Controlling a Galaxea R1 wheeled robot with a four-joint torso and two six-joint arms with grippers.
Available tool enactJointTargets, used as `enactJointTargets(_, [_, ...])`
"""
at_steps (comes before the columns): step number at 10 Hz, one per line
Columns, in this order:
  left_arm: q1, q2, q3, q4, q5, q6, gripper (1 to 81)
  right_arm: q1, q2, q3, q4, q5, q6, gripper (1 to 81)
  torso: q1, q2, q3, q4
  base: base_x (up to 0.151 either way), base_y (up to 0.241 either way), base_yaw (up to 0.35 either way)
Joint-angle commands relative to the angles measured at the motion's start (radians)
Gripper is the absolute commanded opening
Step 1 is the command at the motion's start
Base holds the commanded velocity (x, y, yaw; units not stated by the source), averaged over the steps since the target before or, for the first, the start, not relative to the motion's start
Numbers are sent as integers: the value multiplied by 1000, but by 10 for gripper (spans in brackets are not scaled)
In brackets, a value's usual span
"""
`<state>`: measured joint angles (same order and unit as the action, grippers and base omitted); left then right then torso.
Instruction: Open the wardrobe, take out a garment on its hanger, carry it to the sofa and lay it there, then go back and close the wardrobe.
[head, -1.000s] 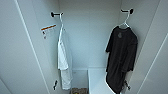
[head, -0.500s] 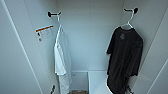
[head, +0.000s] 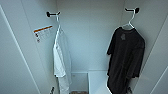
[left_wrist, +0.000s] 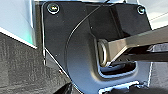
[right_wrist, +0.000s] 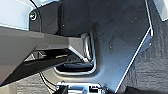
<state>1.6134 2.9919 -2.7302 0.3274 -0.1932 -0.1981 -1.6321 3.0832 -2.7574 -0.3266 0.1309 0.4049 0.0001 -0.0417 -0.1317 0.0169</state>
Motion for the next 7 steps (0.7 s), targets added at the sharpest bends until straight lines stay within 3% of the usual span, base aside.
enactJointTargets(1, [-16, -4, -2, 10, 52, 5, 811, 21, 4, -2, -12, -51, -3, 811, 0, 0, 0, -20, 0, 0, 0])
enactJointTargets(2, [-14, -4, -2, 10, 52, 5, 811, 21, 4, -2, -11, -51, -1, 811, 0, 0, 0, -86, 0, 0, 0])
enactJointTargets(5, [-23, -2, -2, 7, 51, 3, 811, 21, 4, -2, -11, -51, -1, 811, 0, 0, 0, -153, 0, 0, 0])
enactJointTargets(7, [-37, -5, 0, 7, 49, 3, 811, 21, 2, -2, -11, -53, -1, 811, 0, 0, 0, -222, 0, 0, 0])
